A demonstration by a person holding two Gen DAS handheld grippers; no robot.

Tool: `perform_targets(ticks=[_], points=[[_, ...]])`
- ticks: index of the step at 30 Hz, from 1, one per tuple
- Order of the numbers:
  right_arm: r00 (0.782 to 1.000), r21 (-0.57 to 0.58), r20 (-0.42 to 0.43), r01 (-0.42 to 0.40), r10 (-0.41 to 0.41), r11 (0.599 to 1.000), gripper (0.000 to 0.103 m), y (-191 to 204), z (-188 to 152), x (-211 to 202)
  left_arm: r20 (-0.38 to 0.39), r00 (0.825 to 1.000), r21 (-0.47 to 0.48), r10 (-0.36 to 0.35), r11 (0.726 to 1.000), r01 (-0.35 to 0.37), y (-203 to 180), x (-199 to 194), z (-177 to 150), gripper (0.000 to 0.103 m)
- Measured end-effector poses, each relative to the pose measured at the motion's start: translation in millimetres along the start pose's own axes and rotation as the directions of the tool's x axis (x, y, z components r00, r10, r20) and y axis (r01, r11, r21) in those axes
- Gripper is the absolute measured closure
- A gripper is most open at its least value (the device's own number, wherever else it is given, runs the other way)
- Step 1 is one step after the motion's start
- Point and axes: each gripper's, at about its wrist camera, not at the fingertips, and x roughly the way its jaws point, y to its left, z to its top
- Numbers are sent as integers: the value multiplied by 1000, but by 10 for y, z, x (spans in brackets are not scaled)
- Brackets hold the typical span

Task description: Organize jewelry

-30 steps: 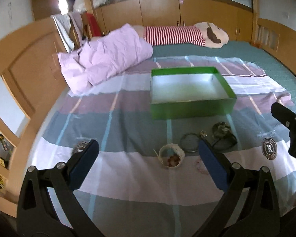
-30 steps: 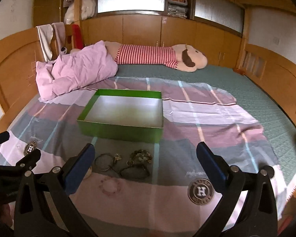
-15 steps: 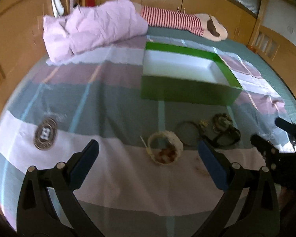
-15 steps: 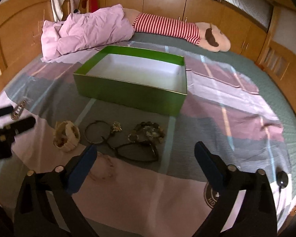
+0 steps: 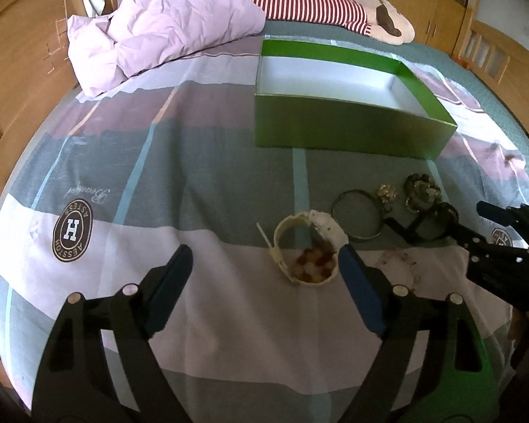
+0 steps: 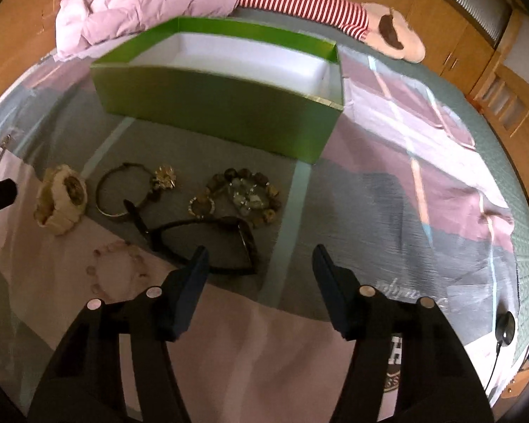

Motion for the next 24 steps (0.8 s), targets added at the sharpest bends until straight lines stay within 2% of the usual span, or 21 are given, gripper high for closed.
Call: perform_targets(ticks=[5,7,10,16,19,22,23,24], points=[[998,26,-58,-39,41,999,62,-18,-22,217,-14,1000,0,4,1000,-4,-3,8,-18,19],[996,21,-57,-65,66,998,83,4,-25,207,-13,1000,7,1,1000,-1,-14,-3,-18,18],[994,21,-60,-86,88,996,95,16,-33,145,-9,1000,14,11,1000,-11,-17,-14,-17,17],[990,19,-28,-140,141,990,95,-10,-131,-213,5,1000,6,20,1000,-20,15,-86,-10,13],[988,-7,-56,-143,142,990,95,8,-252,-313,8,999,16,34,999,-34,8,-88,-36,11],[988,-36,-100,-123,119,992,94,56,-310,-213,-13,999,30,49,998,-49,1,-19,-77,11],[987,-43,-114,-117,112,992,92,64,-315,-184,-19,999,30,50,998,-50,-3,5,-86,11],[986,-37,-119,-121,116,992,81,55,-308,-188,-25,999,29,47,999,-46,-7,27,-90,11]])
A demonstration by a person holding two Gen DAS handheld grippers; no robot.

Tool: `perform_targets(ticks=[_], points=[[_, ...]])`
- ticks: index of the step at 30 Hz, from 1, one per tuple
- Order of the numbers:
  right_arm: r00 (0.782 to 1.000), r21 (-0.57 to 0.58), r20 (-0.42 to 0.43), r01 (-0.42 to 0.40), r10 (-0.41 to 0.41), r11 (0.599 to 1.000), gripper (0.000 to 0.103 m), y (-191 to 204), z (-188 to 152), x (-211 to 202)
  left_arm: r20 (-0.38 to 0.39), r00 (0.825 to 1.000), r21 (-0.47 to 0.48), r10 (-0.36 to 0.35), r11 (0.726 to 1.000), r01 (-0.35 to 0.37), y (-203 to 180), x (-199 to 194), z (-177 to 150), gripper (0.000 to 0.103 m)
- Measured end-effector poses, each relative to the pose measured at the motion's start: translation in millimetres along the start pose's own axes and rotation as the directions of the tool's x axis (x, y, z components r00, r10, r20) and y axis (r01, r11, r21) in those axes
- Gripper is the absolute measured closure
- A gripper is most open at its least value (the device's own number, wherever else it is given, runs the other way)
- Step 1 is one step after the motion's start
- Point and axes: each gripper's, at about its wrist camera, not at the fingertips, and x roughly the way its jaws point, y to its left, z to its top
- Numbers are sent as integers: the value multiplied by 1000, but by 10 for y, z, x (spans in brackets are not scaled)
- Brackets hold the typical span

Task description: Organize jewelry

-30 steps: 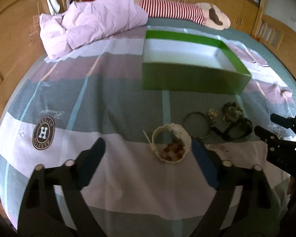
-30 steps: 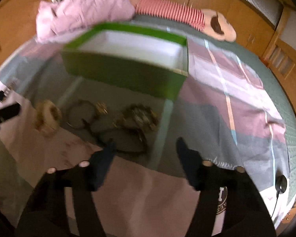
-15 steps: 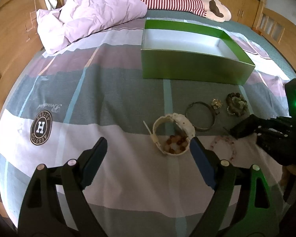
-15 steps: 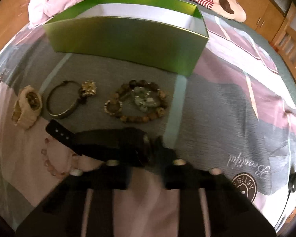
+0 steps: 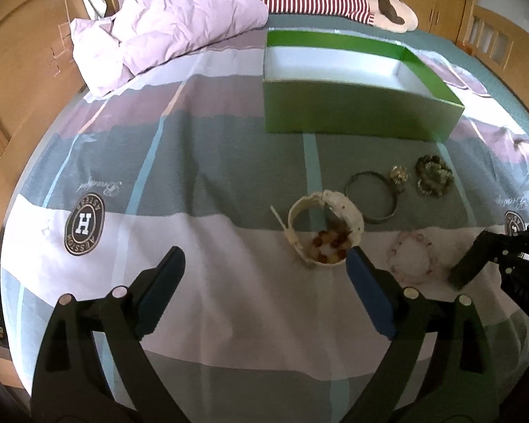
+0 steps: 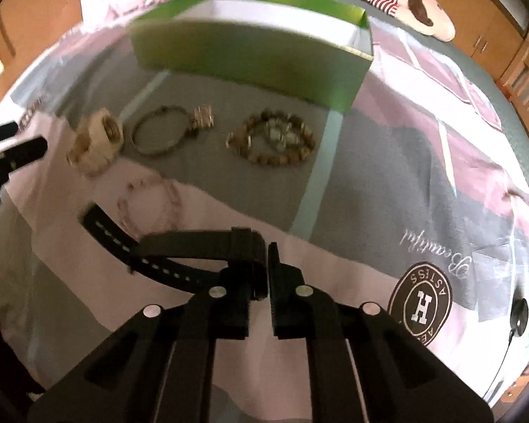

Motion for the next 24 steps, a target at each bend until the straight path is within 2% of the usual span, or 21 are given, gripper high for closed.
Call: perform_targets(ticks=[1,3,6,9,11,13,17,20,21,22,24], points=[[1000,5,4,-1,1,1000,57,-15,3,-21,-3,1000,-1,-4,1000,4,-4,14,-1,11],[998,27,57,-1,0,1000,30,-59,27,-196,-5,1000,-1,-6,1000,6,-14,41,5,11],[993,57,114,-34,28,998,29,-148,31,-420,0,1000,20,18,1000,-18,-64,103,7,11],[988,96,153,-38,23,995,29,-229,38,-534,-12,999,35,31,999,-31,-94,198,5,13],[987,106,157,-39,22,994,29,-257,38,-558,-27,999,33,24,999,-23,-95,286,24,22],[988,107,154,-40,24,993,29,-272,52,-547,-51,999,15,12,1000,-11,-75,378,66,36],[987,93,157,-51,36,994,29,-252,53,-572,-82,997,-34,10,999,-13,-12,531,133,44],[987,98,158,-55,39,994,29,-276,30,-587,-117,993,-55,-22,998,15,10,659,178,59],[986,101,160,-57,40,993,29,-286,31,-591,-111,993,-54,-28,998,22,5,669,192,70],[986,103,161,-58,41,993,29,-294,30,-594,-104,994,-55,-39,998,34,3,660,203,92],[986,108,164,-56,38,993,29,-312,32,-598,-84,994,-84,-66,995,59,18,607,227,95]])
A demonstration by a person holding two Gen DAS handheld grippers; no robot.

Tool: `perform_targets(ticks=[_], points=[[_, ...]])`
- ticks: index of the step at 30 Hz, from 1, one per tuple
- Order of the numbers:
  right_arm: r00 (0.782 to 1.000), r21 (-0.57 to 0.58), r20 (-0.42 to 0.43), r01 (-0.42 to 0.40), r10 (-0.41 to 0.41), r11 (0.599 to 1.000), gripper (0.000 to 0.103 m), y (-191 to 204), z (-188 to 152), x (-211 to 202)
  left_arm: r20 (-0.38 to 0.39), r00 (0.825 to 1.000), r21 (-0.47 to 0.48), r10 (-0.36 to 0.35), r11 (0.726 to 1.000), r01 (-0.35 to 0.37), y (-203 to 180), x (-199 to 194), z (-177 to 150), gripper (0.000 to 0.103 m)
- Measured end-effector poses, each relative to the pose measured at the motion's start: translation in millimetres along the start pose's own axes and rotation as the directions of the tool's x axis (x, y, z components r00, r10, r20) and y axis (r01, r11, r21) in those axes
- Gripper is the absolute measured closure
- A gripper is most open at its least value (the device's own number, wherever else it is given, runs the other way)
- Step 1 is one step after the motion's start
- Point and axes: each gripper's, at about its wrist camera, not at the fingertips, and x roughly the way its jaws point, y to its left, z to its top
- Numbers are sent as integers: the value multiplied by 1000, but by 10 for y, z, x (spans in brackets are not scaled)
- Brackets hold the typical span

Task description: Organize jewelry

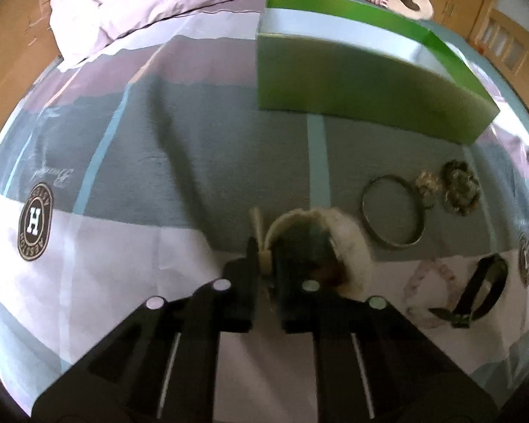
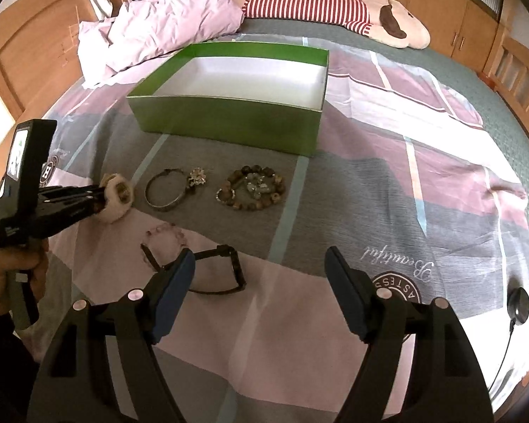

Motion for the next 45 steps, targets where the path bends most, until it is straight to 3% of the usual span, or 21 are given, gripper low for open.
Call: perform_targets(ticks=[6,10,14,17,28,32,33,34,36,45], points=[[1000,-1,10,4,-4,1000,29,-10,4,-24,127,992,66,-5,998,-4,-103,-362,-45,95],[1000,-4,17,11,-11,1000,29,-3,9,-46,189,981,96,-44,995,26,-126,-748,-86,95],[999,-17,25,21,-21,1000,29,21,-1,-95,163,981,113,-107,990,89,-133,-994,-224,94],[999,-29,25,31,-31,999,29,45,-27,-111,147,983,149,-112,985,90,-168,-1039,-374,94],[999,-80,12,52,-51,995,29,240,-118,-61,-2,996,111,-84,990,84,-143,-483,-547,92],[999,-96,11,51,-51,994,29,307,-158,-46,-6,999,99,-51,994,51,-80,-343,-524,89],[999,-97,12,51,-51,994,29,316,-165,-48,12,999,100,-43,994,42,-70,-339,-512,75],[999,-97,14,50,-49,994,29,319,-172,-53,29,999,102,-35,994,32,-60,-346,-508,44],[999,-106,15,47,-46,993,29,336,-182,-53,82,996,94,23,995,-31,-36,-411,-501,23],[999,-152,28,27,-23,988,29,427,-209,-64,172,985,140,-26,990,2,-261,-984,-550,20]])
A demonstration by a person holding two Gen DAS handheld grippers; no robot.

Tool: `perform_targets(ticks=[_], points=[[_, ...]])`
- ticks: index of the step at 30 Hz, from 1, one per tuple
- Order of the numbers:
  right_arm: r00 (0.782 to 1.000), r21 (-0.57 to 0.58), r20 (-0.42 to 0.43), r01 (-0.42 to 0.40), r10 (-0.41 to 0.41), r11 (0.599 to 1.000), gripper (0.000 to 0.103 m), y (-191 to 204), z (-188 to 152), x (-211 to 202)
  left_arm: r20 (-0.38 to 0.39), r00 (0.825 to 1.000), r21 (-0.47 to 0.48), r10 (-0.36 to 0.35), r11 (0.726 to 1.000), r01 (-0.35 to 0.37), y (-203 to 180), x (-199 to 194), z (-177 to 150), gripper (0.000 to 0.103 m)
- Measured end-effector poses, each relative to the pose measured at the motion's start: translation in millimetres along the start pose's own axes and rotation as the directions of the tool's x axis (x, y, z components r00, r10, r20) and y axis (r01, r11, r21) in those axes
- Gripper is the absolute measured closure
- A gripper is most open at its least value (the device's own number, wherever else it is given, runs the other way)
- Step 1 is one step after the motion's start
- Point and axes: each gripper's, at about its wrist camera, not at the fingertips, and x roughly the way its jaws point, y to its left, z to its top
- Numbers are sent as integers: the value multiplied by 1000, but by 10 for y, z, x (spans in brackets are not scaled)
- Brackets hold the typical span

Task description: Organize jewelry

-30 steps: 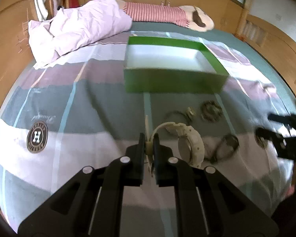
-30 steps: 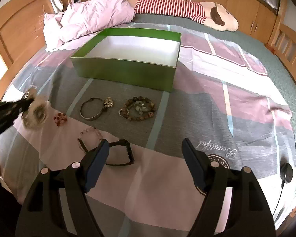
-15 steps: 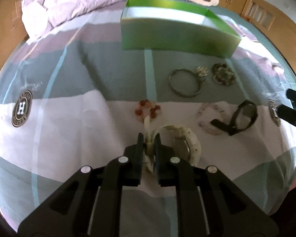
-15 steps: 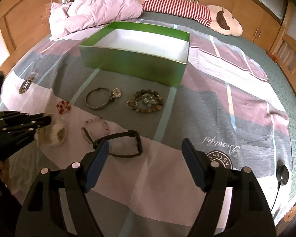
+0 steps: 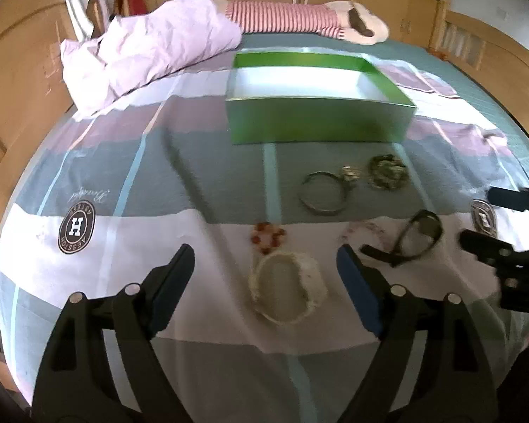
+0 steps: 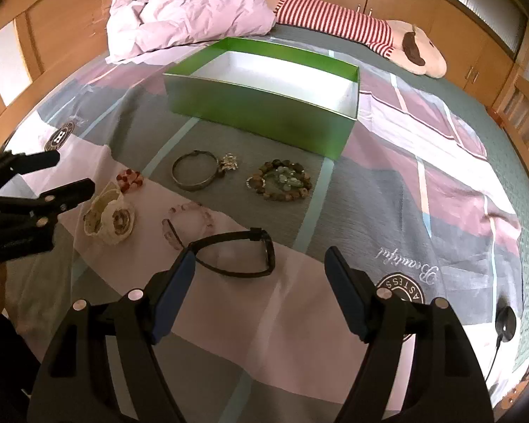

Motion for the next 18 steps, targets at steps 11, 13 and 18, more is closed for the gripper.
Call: perform_targets(ticks=[11,13,18], points=[[1000,-5,-21,3,-3,1000,29,76,-22,69,-34,999,-22,-2,1000,1,-28,39,-42,20],[1000,-6,-24,1,-1,1000,29,80,-25,77,-37,999,-17,0,1000,0,-31,53,-46,20],[1000,0,-30,0,0,1000,29,57,-30,97,-44,999,-17,-2,1000,1,-32,68,-50,20]])
